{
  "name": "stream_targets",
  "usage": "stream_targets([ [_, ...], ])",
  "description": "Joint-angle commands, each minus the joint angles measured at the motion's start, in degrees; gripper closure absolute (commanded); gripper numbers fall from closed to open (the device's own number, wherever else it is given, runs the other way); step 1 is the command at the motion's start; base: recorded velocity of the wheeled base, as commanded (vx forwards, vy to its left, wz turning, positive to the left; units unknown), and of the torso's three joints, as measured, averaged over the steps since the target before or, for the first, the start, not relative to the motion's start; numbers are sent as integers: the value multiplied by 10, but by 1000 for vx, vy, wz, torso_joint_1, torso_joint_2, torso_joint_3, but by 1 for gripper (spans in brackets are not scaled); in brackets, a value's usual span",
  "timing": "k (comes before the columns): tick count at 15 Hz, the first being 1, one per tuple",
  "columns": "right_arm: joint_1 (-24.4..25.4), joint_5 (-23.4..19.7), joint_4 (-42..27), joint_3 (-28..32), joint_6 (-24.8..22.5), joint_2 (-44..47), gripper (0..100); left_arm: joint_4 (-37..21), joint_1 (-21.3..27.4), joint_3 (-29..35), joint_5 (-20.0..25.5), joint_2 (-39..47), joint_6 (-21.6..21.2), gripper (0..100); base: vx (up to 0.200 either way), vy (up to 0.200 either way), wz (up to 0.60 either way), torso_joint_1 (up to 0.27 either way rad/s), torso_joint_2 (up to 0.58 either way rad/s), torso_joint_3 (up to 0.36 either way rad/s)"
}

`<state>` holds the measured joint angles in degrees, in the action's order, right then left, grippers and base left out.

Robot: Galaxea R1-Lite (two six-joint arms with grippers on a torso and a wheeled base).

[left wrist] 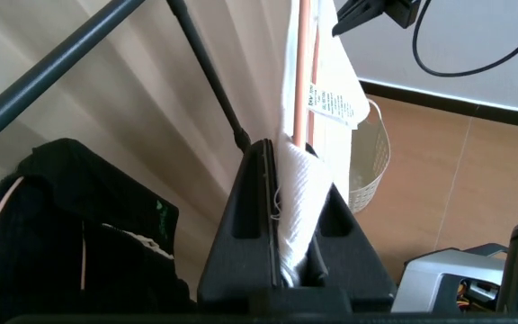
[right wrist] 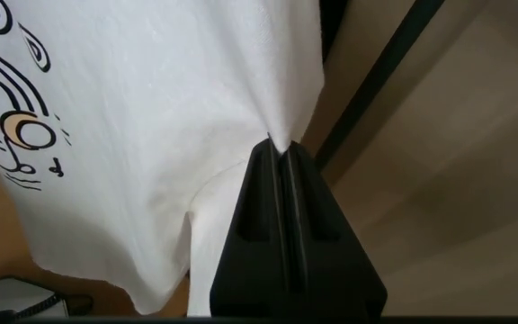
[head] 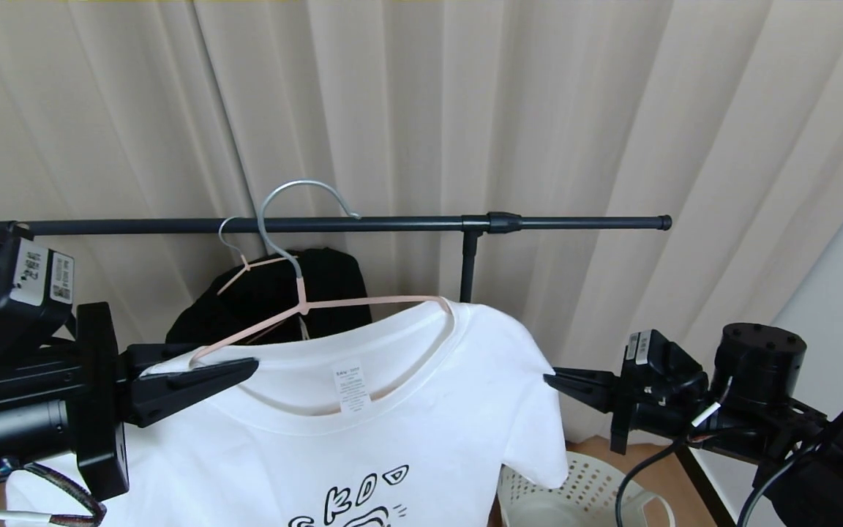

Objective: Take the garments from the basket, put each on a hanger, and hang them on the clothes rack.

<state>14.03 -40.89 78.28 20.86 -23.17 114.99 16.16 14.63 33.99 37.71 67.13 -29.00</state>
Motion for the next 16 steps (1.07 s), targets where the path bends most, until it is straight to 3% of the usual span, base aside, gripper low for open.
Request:
stream_targets([
  [1,-4,3,-1,5,0,10,100,5,0,-3,0,1,0,100,0,0,0,0,0,0],
  [14,-13,34,2,11,4,13,100,6,-15,-8,0,-8,12,100,0,0,0,0,0,0],
  [15,-12,34,1,11,5,11,0,5,-21,-9,0,-8,12,100,0,0,0,0,0,0],
  [16,-12,34,3,11,5,11,0,6,-26,-12,0,-7,13,100,0,0,0,0,0,0],
])
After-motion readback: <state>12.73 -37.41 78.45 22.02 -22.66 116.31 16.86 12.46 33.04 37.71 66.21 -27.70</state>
